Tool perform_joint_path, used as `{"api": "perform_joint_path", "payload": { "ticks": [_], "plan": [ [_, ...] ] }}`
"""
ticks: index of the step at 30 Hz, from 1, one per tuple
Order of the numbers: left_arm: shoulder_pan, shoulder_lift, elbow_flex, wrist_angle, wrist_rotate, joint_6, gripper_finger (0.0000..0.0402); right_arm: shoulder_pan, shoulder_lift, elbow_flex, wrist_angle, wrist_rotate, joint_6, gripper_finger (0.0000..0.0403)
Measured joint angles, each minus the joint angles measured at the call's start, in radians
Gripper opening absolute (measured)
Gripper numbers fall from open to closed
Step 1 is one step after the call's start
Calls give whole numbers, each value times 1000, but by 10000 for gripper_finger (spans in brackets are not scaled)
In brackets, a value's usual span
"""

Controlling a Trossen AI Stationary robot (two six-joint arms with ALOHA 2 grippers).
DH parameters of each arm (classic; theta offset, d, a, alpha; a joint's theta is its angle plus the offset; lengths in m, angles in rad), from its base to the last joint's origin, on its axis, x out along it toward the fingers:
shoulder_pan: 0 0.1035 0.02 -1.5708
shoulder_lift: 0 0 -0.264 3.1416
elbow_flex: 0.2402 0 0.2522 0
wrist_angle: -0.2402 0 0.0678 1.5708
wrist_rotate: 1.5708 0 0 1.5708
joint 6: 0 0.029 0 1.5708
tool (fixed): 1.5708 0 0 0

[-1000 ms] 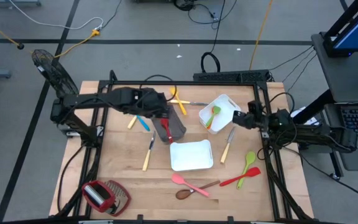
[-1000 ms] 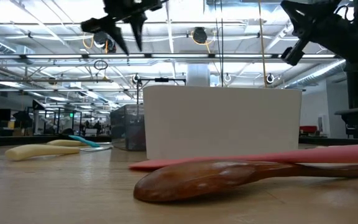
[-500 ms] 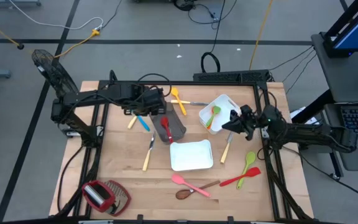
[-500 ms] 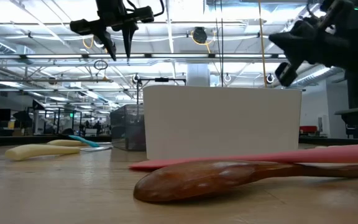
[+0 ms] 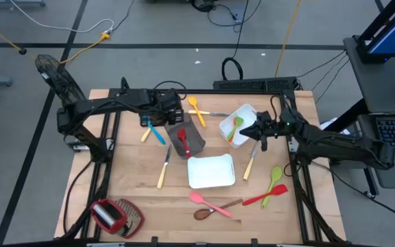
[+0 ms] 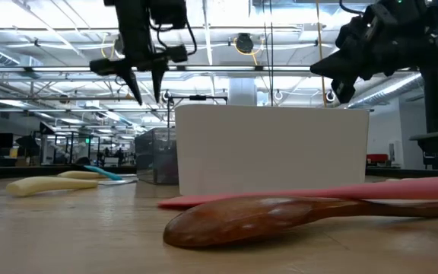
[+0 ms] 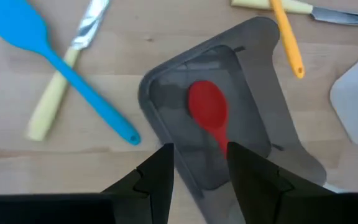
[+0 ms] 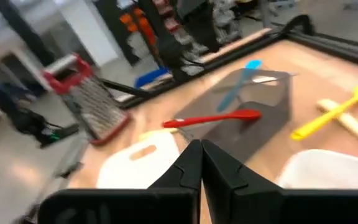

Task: Pick & Place Kitchen Items
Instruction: Put the blue spatula into the top white bin

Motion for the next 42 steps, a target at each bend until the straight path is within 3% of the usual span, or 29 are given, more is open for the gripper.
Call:
{"api": "perform_joint_path", "payload": {
  "ticks": [6, 13, 23, 35, 42],
  "plan": [
    [66, 0, -97, 28, 42, -20, 152, 0, -25, 32, -142, 27, -71, 0],
    [107, -10, -106, 12, 44, -20, 152, 0, -26, 32, -178, 28, -72, 0],
    [233, -9, -106, -201, 34, -12, 152, 0, -26, 32, -216, 25, -79, 0],
    [345, 3, -106, -118, 31, -20, 152, 0, -26, 32, -253, 22, -98, 0],
    [322, 9, -106, -56, 26, -53, 152, 0, -26, 33, -256, 21, -98, 0]
  ]
}}
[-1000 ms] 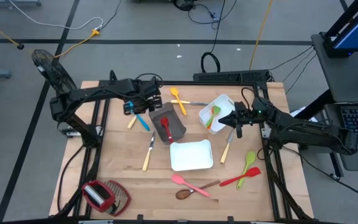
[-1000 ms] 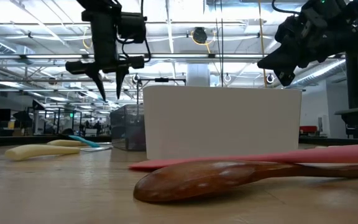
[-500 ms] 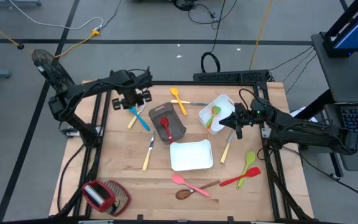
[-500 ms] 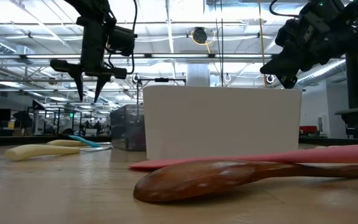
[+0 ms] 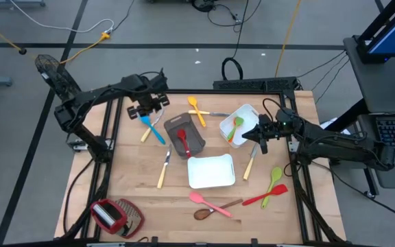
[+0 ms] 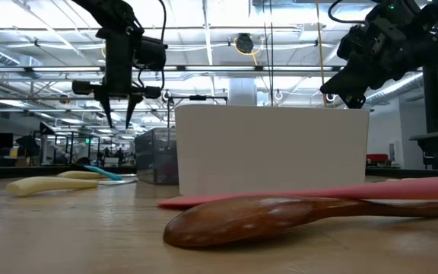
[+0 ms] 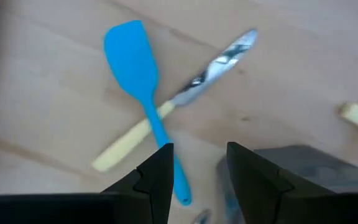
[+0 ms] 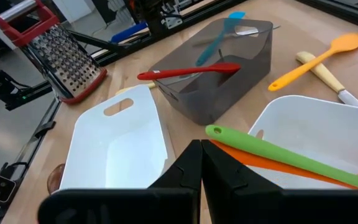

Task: Pick & Place Kitchen Items
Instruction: Put the blue spatula into the top white bin

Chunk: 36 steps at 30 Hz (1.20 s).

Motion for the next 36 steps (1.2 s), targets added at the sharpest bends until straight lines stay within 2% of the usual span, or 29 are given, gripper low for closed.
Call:
{"api": "perform_joint_path", "payload": {
  "ticks": [3, 6, 10, 15, 22, 28, 36],
  "plan": [
    [-18, 0, 0, 59, -28, -31, 152, 0, 0, 0, 0, 0, 0, 0],
    [-34, 0, 0, 114, -28, 11, 152, 0, 0, 0, 0, 0, 0, 0],
    [-44, 0, 0, 95, -27, -10, 152, 0, 0, 0, 0, -1, 5, 0],
    [-51, 0, 0, 68, -140, -98, 152, 0, 0, 0, 0, -1, 6, 0],
    [-69, 0, -80, 79, -118, -148, 152, 0, 0, 0, -1, -3, 8, 0],
    [-95, 1, -179, 99, -98, -309, 152, 0, 0, 0, -15, -12, 8, 0],
    [-139, 1, -188, 93, -84, -420, 152, 0, 0, 0, -15, -46, 8, 0]
  ]
}}
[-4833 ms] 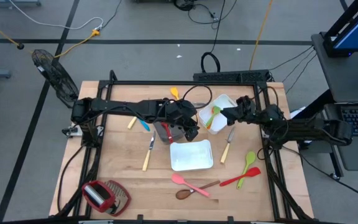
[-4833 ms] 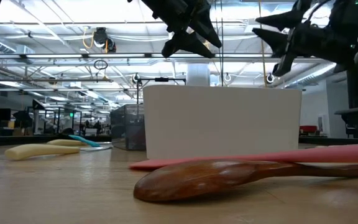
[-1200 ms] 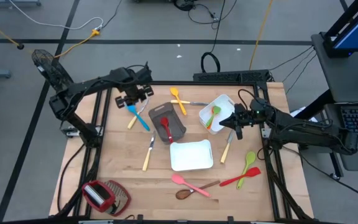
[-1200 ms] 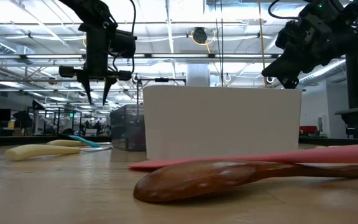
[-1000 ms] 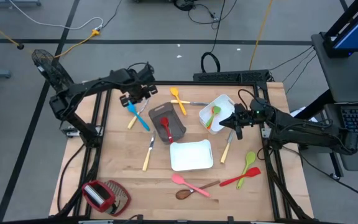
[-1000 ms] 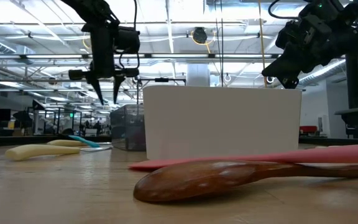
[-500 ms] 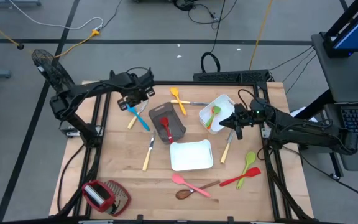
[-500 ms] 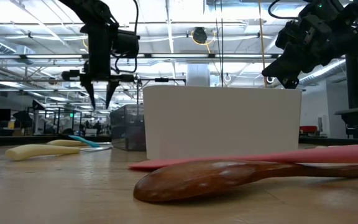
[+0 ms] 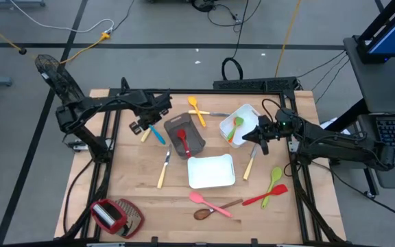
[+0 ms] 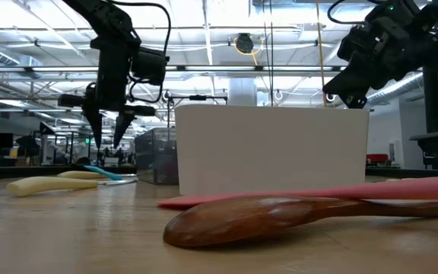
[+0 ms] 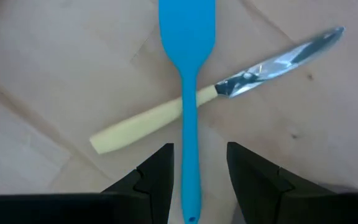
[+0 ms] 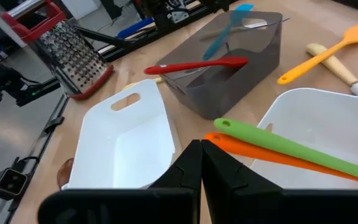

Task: Pick & Place Kitchen Items
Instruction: Put the blue spatula into the top white bin

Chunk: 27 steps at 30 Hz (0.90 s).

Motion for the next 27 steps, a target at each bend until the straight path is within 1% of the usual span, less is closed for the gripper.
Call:
{"api": "perform_joint_path", "payload": {
  "ticks": [8, 14, 18, 21, 23, 27],
  "plan": [
    [-11, 9, -1, -1, 12, -96, 152, 0, -6, 0, 0, -91, 0, 0],
    [-10, 10, -1, -9, 12, -133, 152, 0, -27, 0, 0, -94, 0, 0],
    [-11, 21, -1, -3, 41, -137, 152, 0, -43, 0, 0, -94, 0, 0],
    [-16, 22, -23, 21, 56, -143, 152, 0, -53, 0, 0, -94, -2, 0],
    [-25, 22, -52, 52, 63, -173, 152, 0, -60, 0, -2, -94, -3, 0],
    [-30, 22, -88, 59, 82, -209, 152, 0, -69, 0, -4, -115, -3, 0]
  ]
}}
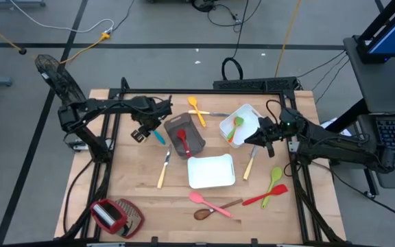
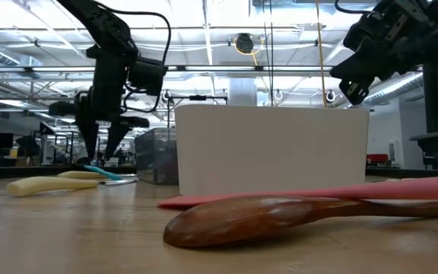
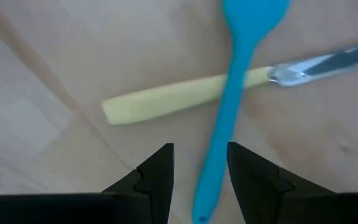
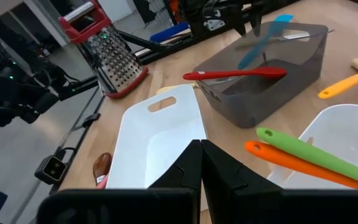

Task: Pick & Place Kitchen Items
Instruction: Put the blue spatula into the top white bin

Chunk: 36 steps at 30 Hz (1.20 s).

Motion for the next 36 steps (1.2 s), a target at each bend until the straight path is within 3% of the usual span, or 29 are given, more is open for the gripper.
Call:
{"api": "perform_joint_path", "payload": {
  "ticks": [6, 21, 36],
  "plan": [
    [-6, 0, -57, 118, 25, -14, 152, 0, -3, 0, -1, 0, 0, 0],
    [-5, 0, -104, 213, -20, -53, 152, 0, -3, 0, -2, 1, 2, 0],
    [13, 29, -102, 210, -36, -33, 152, 0, -3, 0, -2, 3, 3, 0]
  ]
}}
